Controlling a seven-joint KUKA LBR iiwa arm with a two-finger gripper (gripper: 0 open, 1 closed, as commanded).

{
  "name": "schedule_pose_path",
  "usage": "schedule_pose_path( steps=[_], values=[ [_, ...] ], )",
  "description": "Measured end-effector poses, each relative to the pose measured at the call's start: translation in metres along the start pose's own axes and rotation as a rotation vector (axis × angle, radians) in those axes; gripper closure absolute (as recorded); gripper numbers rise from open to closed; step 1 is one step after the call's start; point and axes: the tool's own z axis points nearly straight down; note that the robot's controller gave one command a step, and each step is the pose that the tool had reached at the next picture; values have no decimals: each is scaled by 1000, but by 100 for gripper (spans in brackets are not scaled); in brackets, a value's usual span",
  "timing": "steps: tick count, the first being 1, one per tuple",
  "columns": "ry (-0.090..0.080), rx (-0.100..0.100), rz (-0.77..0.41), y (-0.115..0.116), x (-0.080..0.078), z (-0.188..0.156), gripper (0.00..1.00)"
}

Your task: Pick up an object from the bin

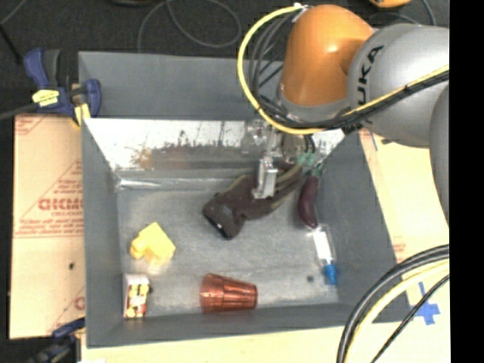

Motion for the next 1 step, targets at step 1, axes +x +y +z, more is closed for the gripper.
schedule_pose_path(
  steps=[1],
  values=[
    [-8, 0, 0, 0, -1, -6, 0]
  ],
)
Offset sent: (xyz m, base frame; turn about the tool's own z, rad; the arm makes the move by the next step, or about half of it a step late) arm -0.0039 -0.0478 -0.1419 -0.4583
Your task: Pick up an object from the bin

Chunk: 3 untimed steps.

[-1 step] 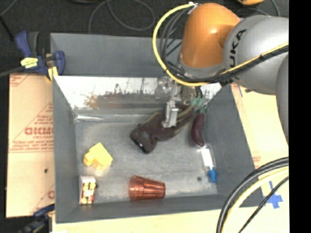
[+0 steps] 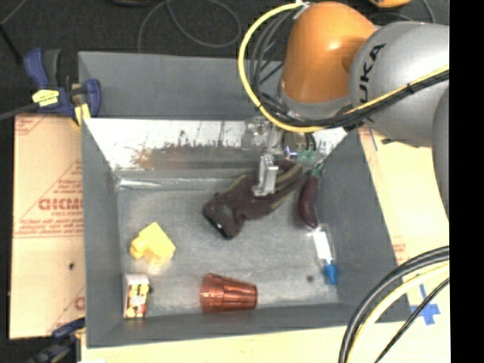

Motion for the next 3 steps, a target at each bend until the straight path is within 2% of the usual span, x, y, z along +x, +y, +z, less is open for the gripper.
schedule_pose_path(
  steps=[1, 2, 3],
  values=[
    [-1, 1, -133, -13, 1, 42, 0],
    [-8, 2, -311, -35, 2, 120, 0],
    [-4, 1, -421, -50, 2, 147, 0]
  ],
)
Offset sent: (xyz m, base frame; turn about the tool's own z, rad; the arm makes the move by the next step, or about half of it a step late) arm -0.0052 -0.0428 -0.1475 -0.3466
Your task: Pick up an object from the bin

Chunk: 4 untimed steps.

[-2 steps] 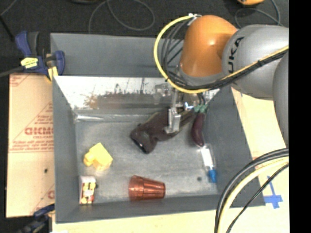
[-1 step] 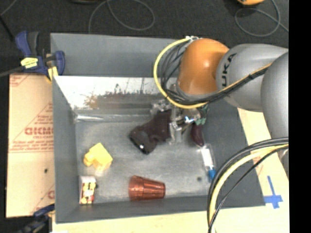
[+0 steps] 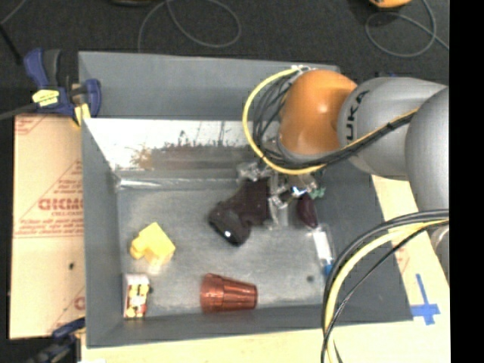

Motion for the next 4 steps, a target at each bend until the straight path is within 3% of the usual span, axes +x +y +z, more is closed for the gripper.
schedule_pose_path(
  steps=[1, 2, 3, 4],
  values=[
    [-7, 4, -89, 0, 0, -38, 0],
    [-9, 1, 2, -1, -2, -3, 100],
    [-9, 1, 3, -1, -2, -3, 100],
    [-8, 2, 4, -2, -3, -100, 100]
  ],
)
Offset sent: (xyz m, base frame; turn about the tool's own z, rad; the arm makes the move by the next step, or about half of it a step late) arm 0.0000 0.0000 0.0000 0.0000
